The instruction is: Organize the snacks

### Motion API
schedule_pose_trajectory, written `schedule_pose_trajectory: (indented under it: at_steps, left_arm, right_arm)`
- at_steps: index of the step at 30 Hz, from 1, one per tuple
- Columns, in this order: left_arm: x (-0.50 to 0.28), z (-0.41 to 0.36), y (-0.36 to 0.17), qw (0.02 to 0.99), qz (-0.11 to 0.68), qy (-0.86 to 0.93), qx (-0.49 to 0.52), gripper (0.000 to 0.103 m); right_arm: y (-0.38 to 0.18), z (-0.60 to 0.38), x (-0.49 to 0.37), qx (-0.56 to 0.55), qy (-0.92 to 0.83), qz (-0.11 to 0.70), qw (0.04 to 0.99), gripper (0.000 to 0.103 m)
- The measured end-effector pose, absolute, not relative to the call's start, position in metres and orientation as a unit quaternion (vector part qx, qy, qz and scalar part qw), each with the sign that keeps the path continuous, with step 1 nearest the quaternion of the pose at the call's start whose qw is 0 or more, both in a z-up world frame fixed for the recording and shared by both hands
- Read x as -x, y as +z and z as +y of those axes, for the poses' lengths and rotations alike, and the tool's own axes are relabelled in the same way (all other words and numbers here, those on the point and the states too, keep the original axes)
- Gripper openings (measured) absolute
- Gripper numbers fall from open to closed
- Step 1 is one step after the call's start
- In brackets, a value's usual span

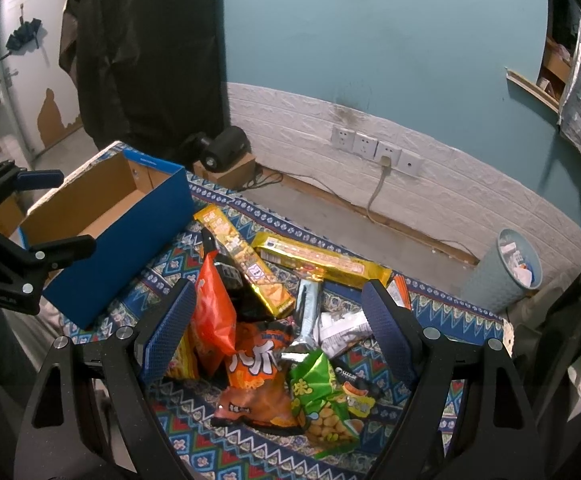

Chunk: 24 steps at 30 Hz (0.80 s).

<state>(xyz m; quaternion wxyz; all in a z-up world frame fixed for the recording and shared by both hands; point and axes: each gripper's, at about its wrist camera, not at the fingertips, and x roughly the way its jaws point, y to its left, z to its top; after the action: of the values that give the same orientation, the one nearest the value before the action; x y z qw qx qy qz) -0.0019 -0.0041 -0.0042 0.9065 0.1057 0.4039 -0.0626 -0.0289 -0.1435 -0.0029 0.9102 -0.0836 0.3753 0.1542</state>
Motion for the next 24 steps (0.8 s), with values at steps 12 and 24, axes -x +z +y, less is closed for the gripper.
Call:
schedule_pose_trajectory:
  at_steps: [12, 24]
  left_arm:
    - [0.0012, -0.0062, -0.0068, 0.904, 0.408, -0.065, -0.107, 0.102]
    - [0.0032, -0.0076, -0.0079, 0.904, 0.409, -0.066, -0.106, 0.102]
  right_arm:
    - [-0.0042, -0.143, 0.0294, 0.084, 0.155, 0.376, 0.91, 0.083]
    - [-0.0043, -0.1429, 0.0297, 0.084, 0.155, 0.376, 0.91, 0.083]
